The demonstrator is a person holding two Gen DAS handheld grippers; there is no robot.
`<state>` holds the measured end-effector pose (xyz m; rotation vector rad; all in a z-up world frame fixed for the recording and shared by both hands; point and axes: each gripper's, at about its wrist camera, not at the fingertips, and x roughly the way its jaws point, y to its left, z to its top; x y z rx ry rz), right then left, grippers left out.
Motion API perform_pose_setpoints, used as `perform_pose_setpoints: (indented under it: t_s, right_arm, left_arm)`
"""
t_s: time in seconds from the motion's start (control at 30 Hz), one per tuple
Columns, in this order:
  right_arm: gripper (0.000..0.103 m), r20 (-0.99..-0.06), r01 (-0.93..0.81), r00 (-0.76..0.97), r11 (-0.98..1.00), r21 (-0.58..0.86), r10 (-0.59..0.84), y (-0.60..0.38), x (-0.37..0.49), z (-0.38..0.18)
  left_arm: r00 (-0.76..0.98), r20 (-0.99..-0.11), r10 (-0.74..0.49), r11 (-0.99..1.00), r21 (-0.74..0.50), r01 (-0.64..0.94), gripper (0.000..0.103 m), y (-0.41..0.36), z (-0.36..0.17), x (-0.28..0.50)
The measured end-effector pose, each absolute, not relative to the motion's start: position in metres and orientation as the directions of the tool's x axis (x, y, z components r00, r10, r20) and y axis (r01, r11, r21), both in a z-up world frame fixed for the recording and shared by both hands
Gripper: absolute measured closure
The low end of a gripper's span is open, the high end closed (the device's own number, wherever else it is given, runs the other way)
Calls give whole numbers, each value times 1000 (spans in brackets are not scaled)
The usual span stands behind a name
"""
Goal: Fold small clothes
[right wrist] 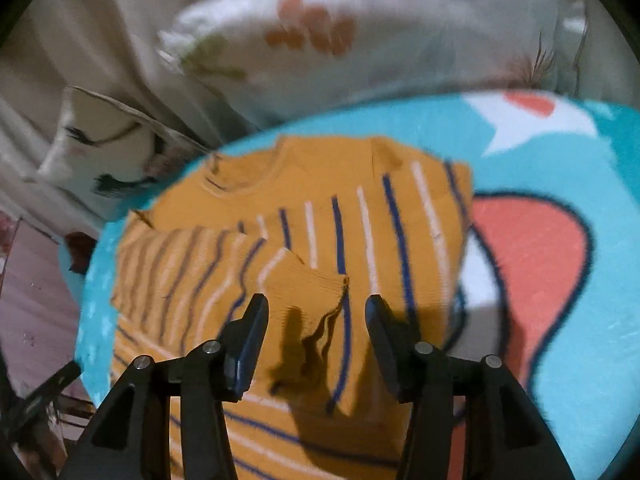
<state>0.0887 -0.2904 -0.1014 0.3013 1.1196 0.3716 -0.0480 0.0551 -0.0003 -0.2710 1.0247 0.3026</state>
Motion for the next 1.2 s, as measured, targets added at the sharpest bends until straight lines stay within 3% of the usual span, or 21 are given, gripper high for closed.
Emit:
perform_pose_setpoints:
  t_s: [0.03, 0.07, 0.1, 0.13, 0.17, 0.33, 0.47, 0.6, 0.67, 0.7, 0.97, 1.2]
  right_arm:
    - [48, -819, -141, 370, 898, 417, 438, -283, 91, -108]
    - [55, -819, -159, 364, 896, 416, 444, -277, 92, -110]
    - [67, -819, -177, 361, 895, 410, 447, -272, 92, -110]
    - [96, -821, -210, 349, 891, 401, 452, -264, 91, -110]
    - [98, -823, -240, 337, 887, 395, 458, -259, 90, -109]
    - [98, -831, -242, 404, 921, 305, 382, -261, 92, -92]
    - [97, -871, -166, 436, 971, 170, 227, -267, 107, -95]
    - [86, -876, -52, 455, 987, 151, 158, -276, 106, -88]
    - [73, -851, 0, 511, 990, 139, 120, -280, 97, -73]
    - [73, -838, 10, 534, 991, 136, 110, -281, 94, -68]
    - [73, -810, -210, 511, 955, 208, 289, -205, 93, -60]
    - [73, -883, -256, 411, 958, 126, 226, -159, 107, -114]
  left_arm:
    - [482, -864, 145, 923, -57, -379, 36, 59, 0, -52]
    - [481, -860, 169, 923, -33, -383, 35, 61, -1, -55]
    - [481, -856, 191, 923, -10, -384, 35, 63, -2, -57]
    - [479, -853, 209, 923, 10, -384, 35, 66, -3, -58]
    - [476, -851, 222, 924, 27, -382, 35, 69, -5, -57]
    - [471, -859, 200, 937, 27, -349, 35, 79, -11, -50]
    - [470, -860, 198, 948, 45, -315, 35, 89, -13, -40]
    - [462, -868, 180, 955, 42, -293, 34, 98, -18, -32]
    - [453, -876, 168, 958, 38, -283, 34, 103, -23, -27]
    - [449, -878, 163, 960, 36, -278, 34, 105, -25, -24]
    - [421, -899, 120, 975, 27, -221, 34, 108, -43, -3]
    - [374, -923, 85, 985, 21, -171, 34, 112, -66, 8]
